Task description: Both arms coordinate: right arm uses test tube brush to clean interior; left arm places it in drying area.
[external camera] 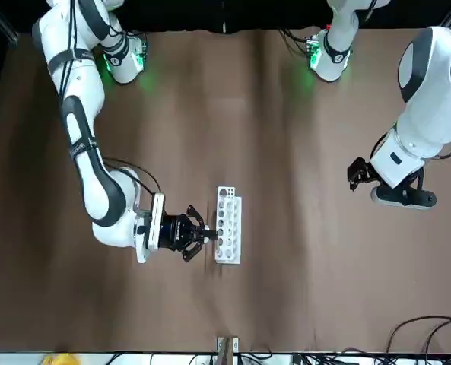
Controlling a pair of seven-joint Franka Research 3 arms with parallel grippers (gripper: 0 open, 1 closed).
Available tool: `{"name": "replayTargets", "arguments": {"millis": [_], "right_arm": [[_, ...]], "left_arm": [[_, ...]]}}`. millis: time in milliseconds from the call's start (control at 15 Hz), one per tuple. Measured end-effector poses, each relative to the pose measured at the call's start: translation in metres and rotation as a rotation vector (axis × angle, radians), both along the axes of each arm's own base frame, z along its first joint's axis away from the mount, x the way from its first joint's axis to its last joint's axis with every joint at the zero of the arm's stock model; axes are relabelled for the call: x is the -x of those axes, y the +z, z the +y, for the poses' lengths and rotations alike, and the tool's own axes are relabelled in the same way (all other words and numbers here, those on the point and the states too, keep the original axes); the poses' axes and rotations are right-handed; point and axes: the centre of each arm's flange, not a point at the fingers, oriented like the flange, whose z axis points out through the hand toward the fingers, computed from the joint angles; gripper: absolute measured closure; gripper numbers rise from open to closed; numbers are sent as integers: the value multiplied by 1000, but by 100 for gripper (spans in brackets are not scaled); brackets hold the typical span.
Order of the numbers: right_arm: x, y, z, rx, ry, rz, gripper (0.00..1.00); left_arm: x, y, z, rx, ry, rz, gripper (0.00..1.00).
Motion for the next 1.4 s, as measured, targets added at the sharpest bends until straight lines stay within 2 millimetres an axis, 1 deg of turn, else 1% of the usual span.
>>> {"name": "replayTargets", "arguments": {"millis": [533,1067,1400], "right_arm": [[1,-3,2,2,2,3,98],[3,-22,5,8,4,22,98],[3,-26,4,11,4,3,98]], "left_arm": [[0,0,0,0,0,1,0],[1,0,-2,0,-4,1,0],[2,-5,-3,-2,-5,10,0]]}}
